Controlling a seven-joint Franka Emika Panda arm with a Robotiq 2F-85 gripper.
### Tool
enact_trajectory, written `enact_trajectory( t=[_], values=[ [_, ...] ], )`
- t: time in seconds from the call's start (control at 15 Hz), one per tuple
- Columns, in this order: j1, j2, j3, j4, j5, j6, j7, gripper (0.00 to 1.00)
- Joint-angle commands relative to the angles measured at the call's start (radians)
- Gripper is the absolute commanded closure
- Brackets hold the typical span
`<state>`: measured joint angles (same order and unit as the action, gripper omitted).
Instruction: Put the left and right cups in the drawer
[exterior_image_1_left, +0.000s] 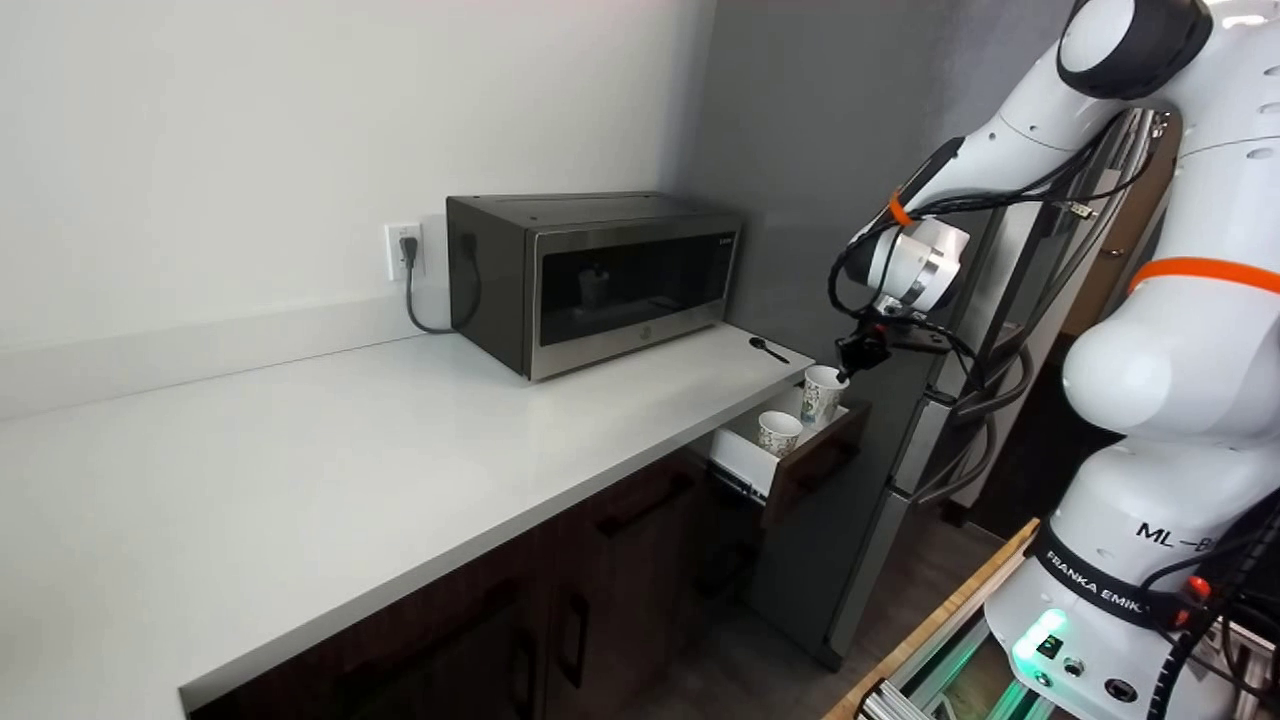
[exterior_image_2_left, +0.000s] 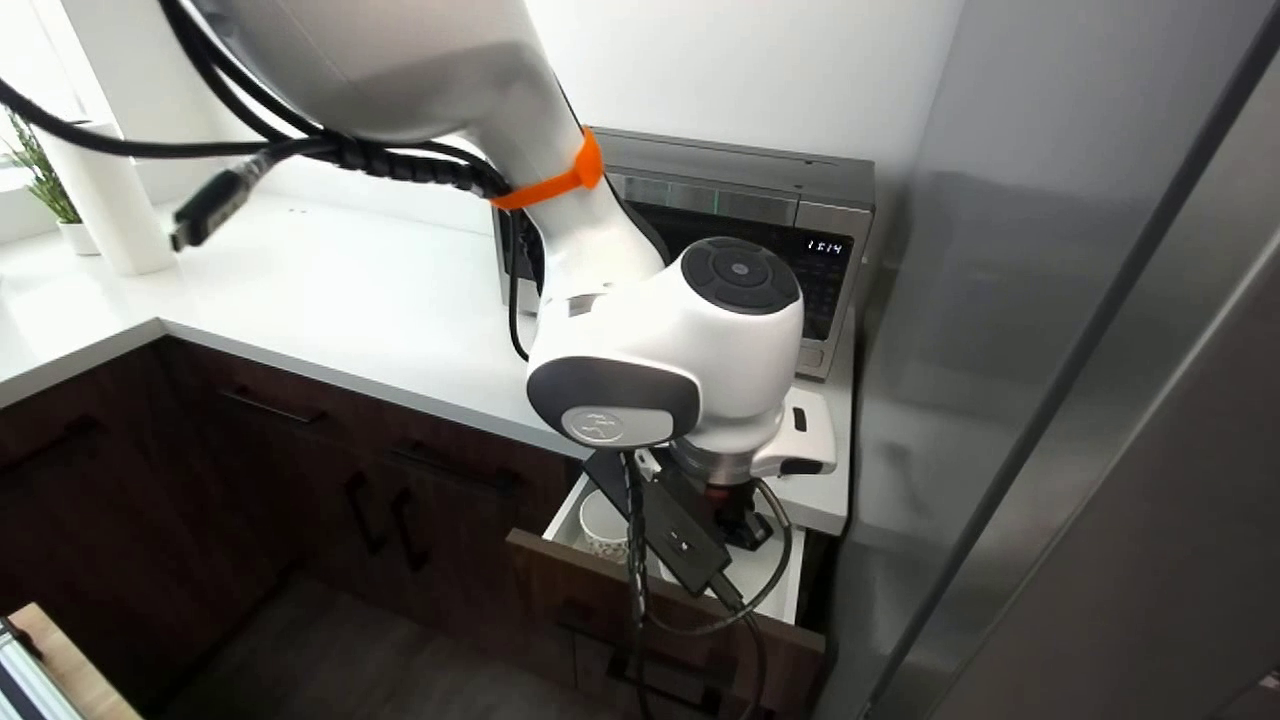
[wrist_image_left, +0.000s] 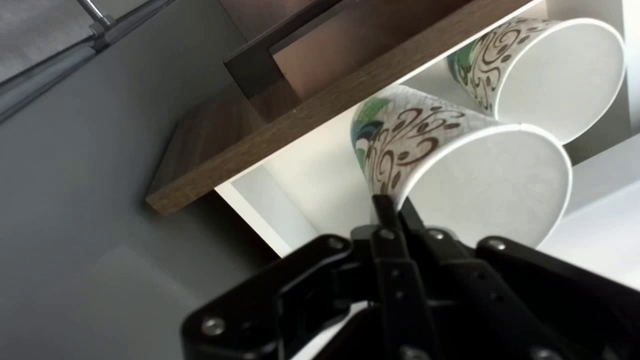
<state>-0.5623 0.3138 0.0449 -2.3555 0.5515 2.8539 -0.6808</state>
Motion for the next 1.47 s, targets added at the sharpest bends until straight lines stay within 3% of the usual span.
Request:
enact_trajectory(
  t=[0.0,0.53,0.73,1.0,1.4],
  values=[
    [0.024,0.073,-0.018,0.018,0.015,0.088,0.094,0.99],
    [0.064,0.166,-0.052,0.091,0.022,0.160,0.348,0.99],
    [0.053,0.177,-0.029,0.118,0.046,0.156,0.410,0.99],
    [0.022,0.192,0.027,0.134,0.091,0.163,0.414,0.99],
    [0.075,0.240,-0.008,0.130,0.067,0.286,0.432,0.99]
  ],
)
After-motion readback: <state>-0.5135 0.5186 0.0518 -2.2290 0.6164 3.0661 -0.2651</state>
